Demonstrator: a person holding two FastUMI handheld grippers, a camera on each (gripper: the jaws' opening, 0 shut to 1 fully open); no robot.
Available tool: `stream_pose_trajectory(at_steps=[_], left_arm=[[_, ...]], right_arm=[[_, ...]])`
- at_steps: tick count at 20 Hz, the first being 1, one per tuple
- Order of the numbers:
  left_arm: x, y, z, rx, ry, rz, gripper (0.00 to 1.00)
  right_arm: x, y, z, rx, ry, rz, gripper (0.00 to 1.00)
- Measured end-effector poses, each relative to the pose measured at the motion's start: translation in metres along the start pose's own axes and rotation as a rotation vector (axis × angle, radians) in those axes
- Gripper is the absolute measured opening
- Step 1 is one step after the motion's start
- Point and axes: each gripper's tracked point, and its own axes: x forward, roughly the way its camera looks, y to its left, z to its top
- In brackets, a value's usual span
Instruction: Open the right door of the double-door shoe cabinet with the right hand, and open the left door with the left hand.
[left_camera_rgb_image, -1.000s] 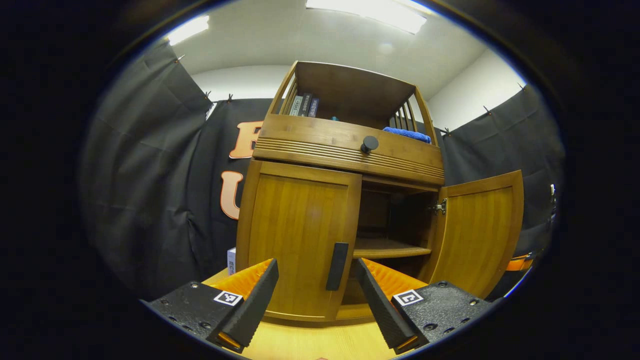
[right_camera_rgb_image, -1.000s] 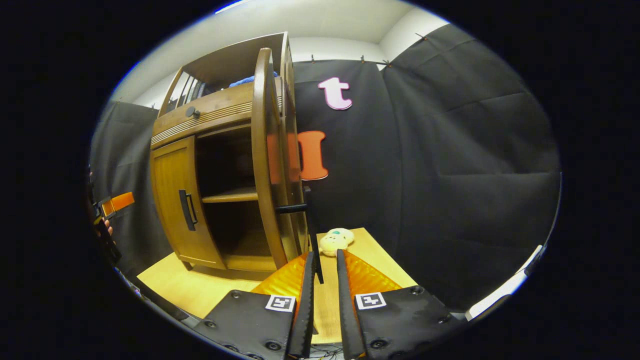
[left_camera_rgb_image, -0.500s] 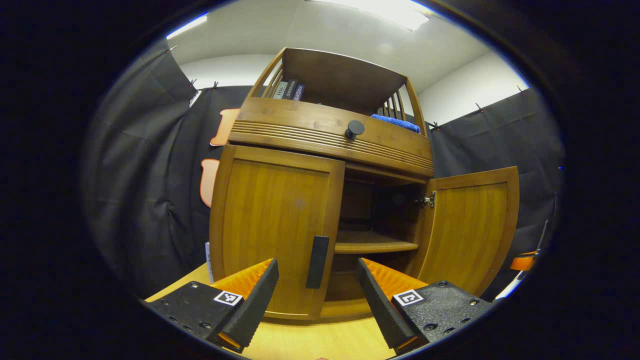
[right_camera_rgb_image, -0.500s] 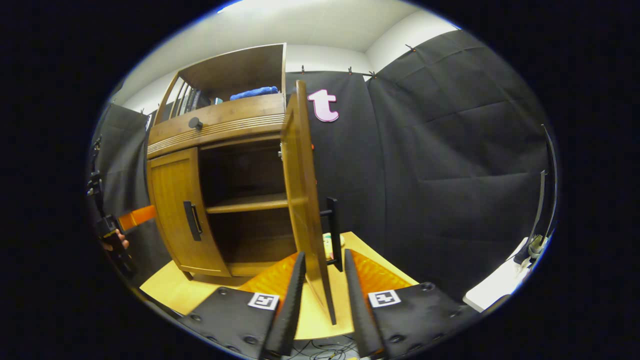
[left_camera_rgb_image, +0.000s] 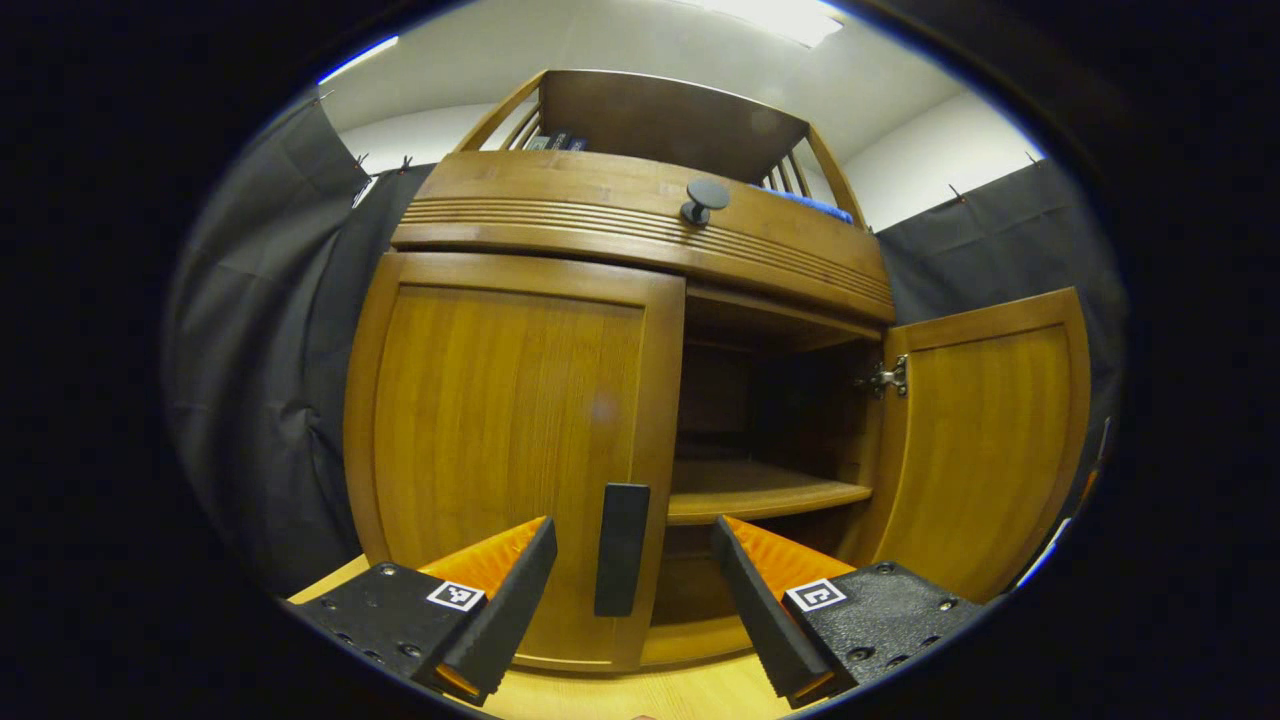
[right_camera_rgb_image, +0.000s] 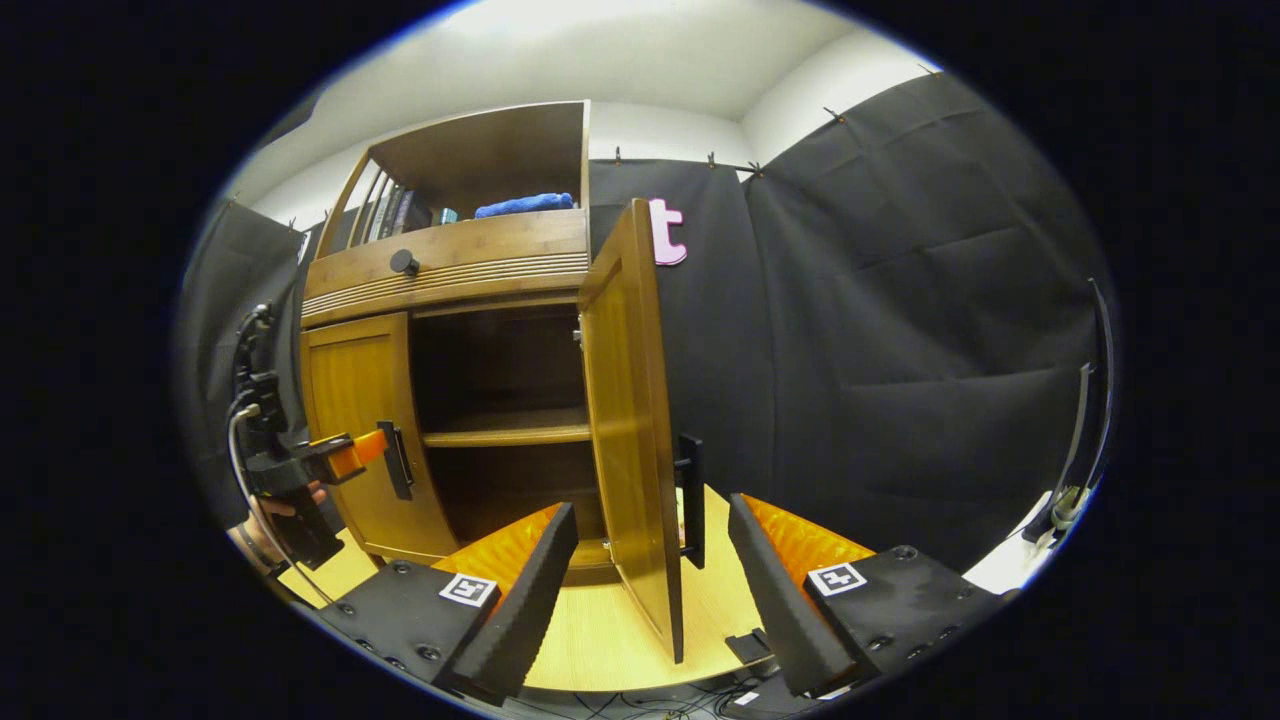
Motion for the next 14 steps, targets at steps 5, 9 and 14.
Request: stream_pose_trajectory(at_steps=[5, 9, 14], left_arm=[[0.035, 0.013, -0.038, 0.047, 0.045, 0.071, 0.95], [0.044, 0.019, -0.047, 0.026, 0.054, 0.088, 0.92], [0.048, 0.023, -0.051, -0.011, 0.059, 0.116, 0.92]], right_arm=[[0.012, 0.037, 0.008, 0.008, -0.043, 0.045, 0.89], [0.017, 0.058, 0.0, -0.026, -0.034, 0.116, 1.0], [0.027, 0.066, 0.004, -0.008, -0.044, 0.157, 0.89]])
